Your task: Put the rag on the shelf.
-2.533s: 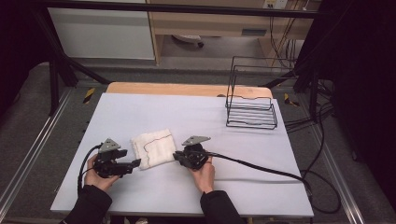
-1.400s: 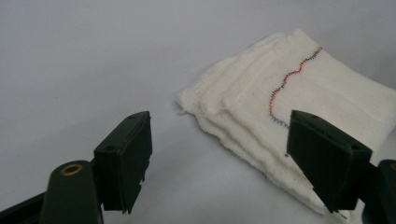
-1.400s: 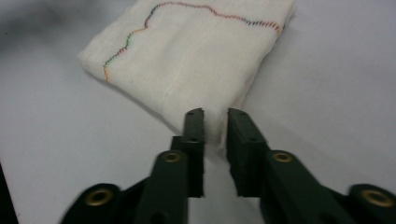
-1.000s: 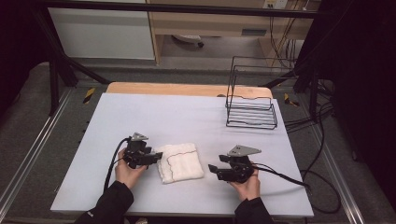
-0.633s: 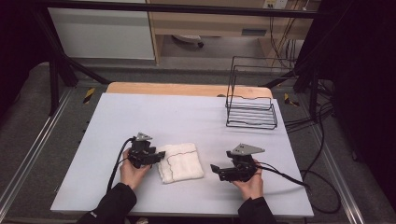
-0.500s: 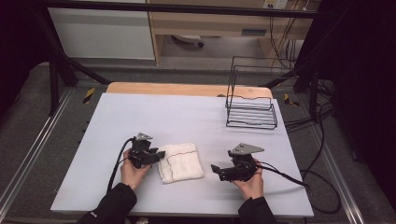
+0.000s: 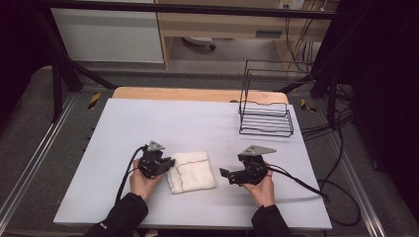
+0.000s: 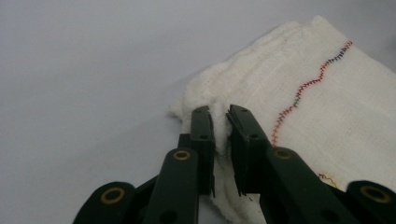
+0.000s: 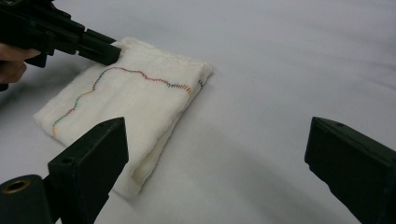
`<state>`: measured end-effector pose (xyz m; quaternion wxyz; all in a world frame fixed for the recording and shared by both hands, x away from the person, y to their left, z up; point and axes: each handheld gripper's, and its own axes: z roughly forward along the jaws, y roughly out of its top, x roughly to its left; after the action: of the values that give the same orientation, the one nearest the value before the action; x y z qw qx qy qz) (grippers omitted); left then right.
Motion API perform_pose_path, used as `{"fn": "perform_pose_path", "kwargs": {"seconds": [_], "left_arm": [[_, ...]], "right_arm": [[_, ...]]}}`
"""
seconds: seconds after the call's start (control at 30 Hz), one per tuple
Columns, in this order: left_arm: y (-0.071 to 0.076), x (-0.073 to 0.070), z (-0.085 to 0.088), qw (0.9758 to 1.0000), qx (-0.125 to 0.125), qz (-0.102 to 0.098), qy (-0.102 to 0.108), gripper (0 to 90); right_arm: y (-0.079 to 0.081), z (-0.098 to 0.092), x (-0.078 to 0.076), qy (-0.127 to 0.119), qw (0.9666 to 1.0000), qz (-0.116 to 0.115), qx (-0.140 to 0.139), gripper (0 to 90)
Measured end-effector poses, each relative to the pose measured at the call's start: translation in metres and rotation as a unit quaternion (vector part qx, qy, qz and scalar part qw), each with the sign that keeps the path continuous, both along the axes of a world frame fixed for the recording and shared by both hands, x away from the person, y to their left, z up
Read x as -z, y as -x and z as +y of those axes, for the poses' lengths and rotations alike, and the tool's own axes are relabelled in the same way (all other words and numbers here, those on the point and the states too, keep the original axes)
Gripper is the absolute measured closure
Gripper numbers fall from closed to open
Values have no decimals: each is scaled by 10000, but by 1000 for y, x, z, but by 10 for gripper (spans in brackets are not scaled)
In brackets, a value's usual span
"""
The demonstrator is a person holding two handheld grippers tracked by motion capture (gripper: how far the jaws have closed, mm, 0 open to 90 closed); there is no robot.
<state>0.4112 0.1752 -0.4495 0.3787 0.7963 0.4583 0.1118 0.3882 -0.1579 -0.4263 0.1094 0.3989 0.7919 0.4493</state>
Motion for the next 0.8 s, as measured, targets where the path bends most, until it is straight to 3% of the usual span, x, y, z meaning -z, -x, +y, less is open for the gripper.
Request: {"fn": "perform_pose_path", "kwargs": {"seconds": [0.2, 0.4, 0.57, 0.8], "left_arm": [[1, 0, -1, 9999, 70, -91, -86, 796], [1, 1, 0, 9999, 76, -85, -22, 796], [1, 2, 2, 9999, 68, -98, 48, 796], [1, 3, 3, 9999, 85, -97, 69, 795]], "right_arm": [[-25, 30, 4, 145, 9997, 142, -132, 129], [-47, 58, 11, 211, 9993, 260, -163, 267], [-57, 74, 20, 421, 9981, 400, -185, 388], [-61, 79, 27, 369, 9978, 511, -191, 502]]}}
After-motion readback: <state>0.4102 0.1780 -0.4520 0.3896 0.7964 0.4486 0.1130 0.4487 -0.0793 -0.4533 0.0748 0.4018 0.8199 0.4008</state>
